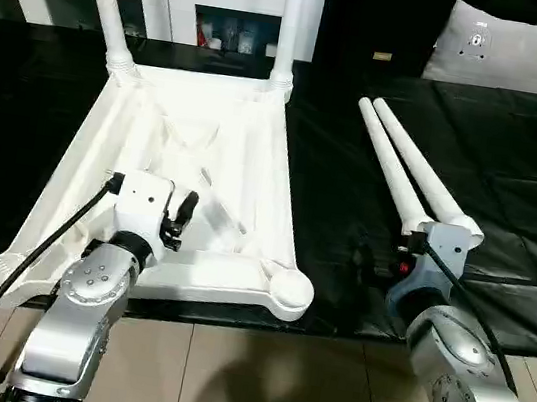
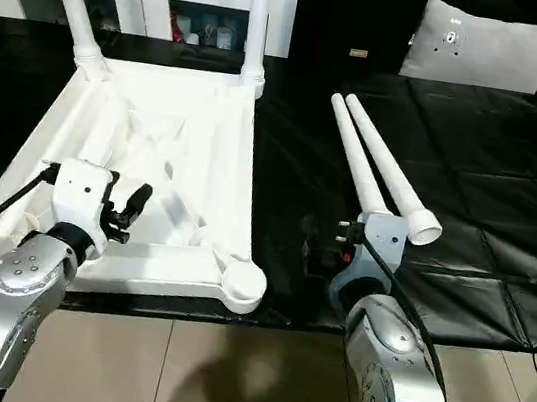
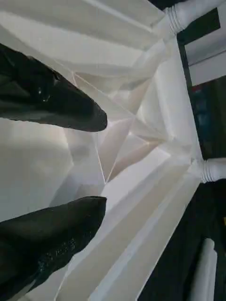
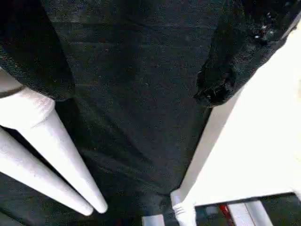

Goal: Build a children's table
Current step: Rotate table base

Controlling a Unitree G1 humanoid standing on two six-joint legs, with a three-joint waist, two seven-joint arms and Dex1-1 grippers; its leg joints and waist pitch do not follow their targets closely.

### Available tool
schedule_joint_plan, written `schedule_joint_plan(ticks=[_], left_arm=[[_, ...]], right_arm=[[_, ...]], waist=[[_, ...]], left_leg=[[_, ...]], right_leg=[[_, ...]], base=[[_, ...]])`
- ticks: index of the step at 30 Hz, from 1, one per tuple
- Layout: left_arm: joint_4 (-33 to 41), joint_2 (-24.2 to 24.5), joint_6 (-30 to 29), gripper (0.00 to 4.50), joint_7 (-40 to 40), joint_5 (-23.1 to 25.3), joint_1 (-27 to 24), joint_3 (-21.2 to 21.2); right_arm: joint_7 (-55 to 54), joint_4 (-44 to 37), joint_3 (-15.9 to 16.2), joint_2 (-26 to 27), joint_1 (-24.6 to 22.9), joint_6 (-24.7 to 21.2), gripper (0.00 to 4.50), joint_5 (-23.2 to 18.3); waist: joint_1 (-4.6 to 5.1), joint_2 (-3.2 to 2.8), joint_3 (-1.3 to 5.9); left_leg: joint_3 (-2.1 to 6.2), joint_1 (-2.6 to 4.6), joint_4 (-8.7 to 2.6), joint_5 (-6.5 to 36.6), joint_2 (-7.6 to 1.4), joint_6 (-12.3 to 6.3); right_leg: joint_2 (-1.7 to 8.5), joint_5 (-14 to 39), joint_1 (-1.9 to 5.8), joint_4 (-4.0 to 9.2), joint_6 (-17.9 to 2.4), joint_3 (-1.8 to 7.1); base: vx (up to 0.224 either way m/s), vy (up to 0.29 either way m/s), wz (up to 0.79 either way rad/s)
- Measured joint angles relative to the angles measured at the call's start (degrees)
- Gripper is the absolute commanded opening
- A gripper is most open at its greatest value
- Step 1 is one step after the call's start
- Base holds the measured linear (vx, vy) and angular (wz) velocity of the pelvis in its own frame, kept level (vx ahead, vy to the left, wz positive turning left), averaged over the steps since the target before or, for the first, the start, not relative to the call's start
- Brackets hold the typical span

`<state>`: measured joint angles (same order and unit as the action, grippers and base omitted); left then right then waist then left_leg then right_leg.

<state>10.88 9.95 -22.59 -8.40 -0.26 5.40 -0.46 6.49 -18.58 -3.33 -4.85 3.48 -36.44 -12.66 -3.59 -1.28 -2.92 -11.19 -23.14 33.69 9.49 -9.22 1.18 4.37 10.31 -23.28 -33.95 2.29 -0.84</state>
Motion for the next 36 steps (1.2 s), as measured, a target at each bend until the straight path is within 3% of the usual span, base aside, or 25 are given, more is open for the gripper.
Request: schedule_joint_plan(ticks=[6, 8, 9, 11, 13, 15, 18, 20, 26, 31, 36], left_arm=[[0.32, 0.86, 0.05, 2.54, -0.12, 0.67, -0.01, -0.64], [0.59, 0.82, 0.09, 2.54, -0.03, 0.75, -0.09, -0.54], [0.62, 0.66, 0.02, 2.54, 0.02, 0.53, -0.12, -0.30], [0.75, 0.01, 0.04, 2.54, 0.15, -0.21, -0.54, 1.01], [1.98, -0.16, 0.60, 2.54, -0.39, -1.21, -1.59, 1.14], [3.18, -0.30, 1.35, 2.54, -1.37, -1.85, -2.35, 0.12], [5.31, 0.00, 2.67, 2.54, -2.72, -2.31, -4.55, -0.91], [5.80, 0.09, 2.86, 2.54, -2.93, -2.35, -5.41, -1.04], [5.90, 0.62, 2.84, 2.54, -3.21, -2.29, -5.96, -1.09], [5.95, 0.75, 2.84, 2.54, -3.27, -2.29, -6.01, -1.18], [5.95, 0.74, 2.84, 2.54, -3.27, -2.26, -5.93, -1.25]], right_arm=[[0.33, -1.60, -0.02, 0.28, -0.63, -1.66, 4.50, -1.40], [0.81, -1.60, 0.26, 0.25, -0.69, -1.82, 4.50, -1.48], [1.15, -1.62, 0.59, 0.27, -0.71, -1.81, 4.50, -1.53], [1.95, -1.67, 2.01, -0.09, -0.71, -0.89, 4.50, -1.21], [2.83, -1.89, 2.70, -1.55, -0.89, 0.62, 4.50, -0.93], [2.90, -2.02, 2.35, -2.08, -1.41, 0.86, 4.50, -0.66], [3.57, -2.04, 1.98, -2.81, -1.68, 0.96, 4.50, -0.65], [4.08, -2.03, 2.63, -3.06, -1.93, 1.42, 4.50, -0.22], [5.05, -1.63, 4.51, -3.18, -1.93, 3.32, 4.50, -0.07], [5.29, -0.99, 5.19, -3.41, -1.93, 3.54, 4.50, 0.30], [5.42, -0.83, 5.54, -4.24, -1.93, 4.39, 4.50, 1.21]], waist=[[0.14, -0.04, -0.02], [0.61, -0.37, -0.21], [0.85, -0.60, -0.34], [1.17, -0.43, -0.27], [1.32, 0.06, -0.32], [0.15, 0.46, -0.50], [-0.89, 0.42, -0.46], [-1.24, 0.39, -0.44], [-1.54, 0.76, -0.25], [-1.51, 1.15, -0.01], [-1.55, 1.11, 0.00]], left_leg=[[0.10, 0.03, -0.07, 0.00, -0.07, 0.03], [0.78, 0.17, -0.05, -0.08, -0.53, 0.21], [1.30, 0.18, -0.14, -0.20, -0.86, 0.44], [1.56, 0.20, -0.14, -0.52, -1.69, 0.98], [1.36, 0.00, -0.44, -0.28, -1.57, 1.41], [1.55, -0.02, -1.18, -0.13, -1.52, 1.14], [1.80, 0.13, -1.41, -0.31, -1.72, 1.46], [2.09, 0.19, -1.29, -0.74, -1.79, 2.17], [1.78, 0.18, -0.62, -0.75, -1.50, 2.14], [1.46, 0.19, -0.47, -0.73, -1.44, 2.07], [1.44, 0.21, -0.67, -0.72, -1.56, 2.05]], right_leg=[[-0.15, 0.00, 0.02, 0.03, 0.00, -0.04], [-0.87, -0.17, 0.38, 0.65, -0.31, -0.34], [-1.14, -0.22, 0.66, 0.88, -0.81, -0.92], [-1.16, -0.19, 0.71, 0.05, -1.88, -2.32], [-1.32, 0.33, 0.25, -0.55, -2.52, -2.86], [-1.29, 0.38, -0.02, -0.55, -2.65, -2.91], [-1.31, 0.41, -0.12, -0.51, -2.70, -3.31], [-1.30, 0.37, -0.09, -0.43, -2.62, -3.32], [-0.97, 0.12, 0.57, 0.53, -2.20, -2.83], [-0.89, -0.37, 0.56, 0.71, -1.67, -2.49], [-1.02, -0.39, 0.32, 0.49, -1.75, -2.51]], base=[[0.000, 0.000, 0.00], [0.000, 0.000, 0.00], [-0.008, -0.068, 0.11], [-0.007, -0.089, 0.08], [-0.015, -0.126, 0.02], [-0.027, -0.110, -0.01], [-0.009, -0.034, -0.02], [0.000, 0.000, 0.00], [-0.001, 0.065, -0.02], [0.000, 0.000, 0.00], [0.000, 0.000, 0.00]])
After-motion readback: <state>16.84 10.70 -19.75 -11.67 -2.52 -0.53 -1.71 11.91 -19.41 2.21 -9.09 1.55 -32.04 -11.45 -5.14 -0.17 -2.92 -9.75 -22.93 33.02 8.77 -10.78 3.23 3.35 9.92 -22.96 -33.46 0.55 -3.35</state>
